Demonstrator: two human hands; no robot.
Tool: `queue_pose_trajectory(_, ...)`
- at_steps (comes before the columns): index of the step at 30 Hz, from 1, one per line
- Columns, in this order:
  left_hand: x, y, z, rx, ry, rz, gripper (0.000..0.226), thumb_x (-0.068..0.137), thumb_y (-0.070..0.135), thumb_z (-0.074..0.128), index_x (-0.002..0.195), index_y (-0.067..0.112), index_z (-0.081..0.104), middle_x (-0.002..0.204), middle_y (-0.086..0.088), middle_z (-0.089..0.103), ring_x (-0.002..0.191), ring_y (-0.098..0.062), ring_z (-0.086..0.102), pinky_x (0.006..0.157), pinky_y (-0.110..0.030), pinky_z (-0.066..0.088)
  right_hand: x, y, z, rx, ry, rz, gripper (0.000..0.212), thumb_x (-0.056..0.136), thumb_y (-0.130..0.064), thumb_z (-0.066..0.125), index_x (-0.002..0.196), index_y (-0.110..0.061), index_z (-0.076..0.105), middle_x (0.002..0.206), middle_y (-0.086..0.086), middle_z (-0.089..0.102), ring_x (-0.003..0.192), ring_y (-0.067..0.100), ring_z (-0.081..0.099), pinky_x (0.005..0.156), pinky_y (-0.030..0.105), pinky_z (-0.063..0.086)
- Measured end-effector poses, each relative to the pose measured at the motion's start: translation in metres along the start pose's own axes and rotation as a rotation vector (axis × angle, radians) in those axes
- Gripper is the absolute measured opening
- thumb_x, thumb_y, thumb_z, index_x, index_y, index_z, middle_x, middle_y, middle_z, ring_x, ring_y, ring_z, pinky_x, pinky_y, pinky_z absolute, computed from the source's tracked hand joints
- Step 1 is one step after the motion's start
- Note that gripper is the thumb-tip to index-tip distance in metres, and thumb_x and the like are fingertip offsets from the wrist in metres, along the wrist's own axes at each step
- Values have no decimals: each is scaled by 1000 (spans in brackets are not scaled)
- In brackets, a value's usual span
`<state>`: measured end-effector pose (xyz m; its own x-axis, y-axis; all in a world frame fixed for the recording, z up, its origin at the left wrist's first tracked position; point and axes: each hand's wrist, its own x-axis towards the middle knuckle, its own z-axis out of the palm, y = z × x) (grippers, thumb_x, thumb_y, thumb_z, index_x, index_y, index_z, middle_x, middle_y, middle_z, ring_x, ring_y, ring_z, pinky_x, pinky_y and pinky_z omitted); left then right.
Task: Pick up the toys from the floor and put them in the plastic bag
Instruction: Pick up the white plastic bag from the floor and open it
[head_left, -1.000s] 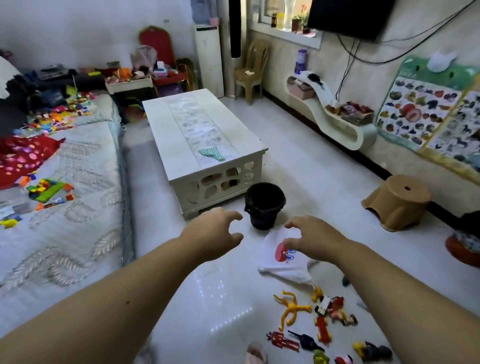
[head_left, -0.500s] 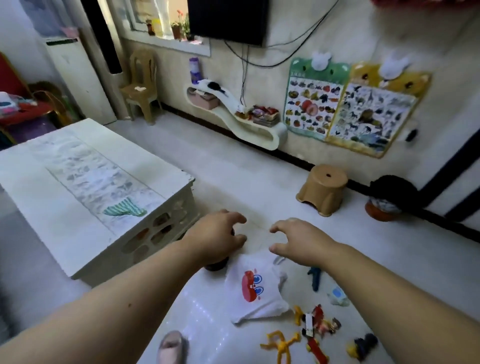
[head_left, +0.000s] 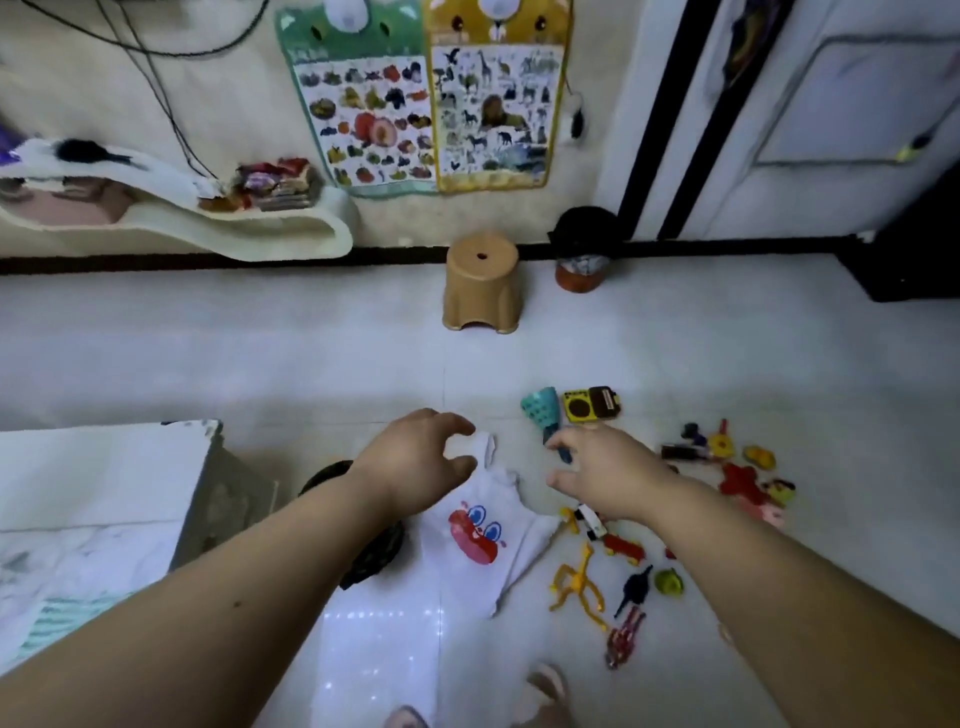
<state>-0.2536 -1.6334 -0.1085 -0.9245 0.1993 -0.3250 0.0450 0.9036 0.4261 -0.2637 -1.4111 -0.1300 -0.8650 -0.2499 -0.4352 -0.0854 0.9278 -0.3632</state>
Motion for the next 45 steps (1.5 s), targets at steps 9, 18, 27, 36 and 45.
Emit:
queue_pose_trajectory(9,61,-14,48,-46,-155,-8,49,88,39,54,136,32,48,137,1,50,125,-17,48,99,-25,36,37,39,33,76,-24,97,52,88,-43,55,137,-31,41,131,3,50,115,20,52,92,34,47)
queue_pose_trajectory(18,148,-62,139,-72,-238,-60,49,89,41,55,136,31,48,138,0,52,122,-17,52,98,-25,39,124,86,112,142,-105,130,50,90,-43,55,136,-28,44,134,2,50,121,20,50,98,33,45)
queue_pose_trajectory(27,275,-151,305,-12,-324,-21,50,90,40,53,138,30,46,136,-3,51,121,-21,51,97,-28,38,262,163,280,112,-157,205,51,90,-41,56,137,-26,43,134,2,51,120,21,51,99,35,45)
queue_pose_trajectory(36,376,-242,454,72,-319,8,55,89,42,56,141,29,43,139,-5,47,120,-25,53,98,-34,45,385,236,449,-39,-236,263,62,86,-47,53,141,-24,36,136,6,48,121,26,48,95,38,45)
queue_pose_trajectory(45,445,-262,478,64,-190,94,57,87,45,57,140,29,44,145,-6,43,122,-26,51,102,-35,43,437,254,484,-59,-231,265,43,91,-26,52,133,-15,49,136,7,51,122,25,48,102,37,41)
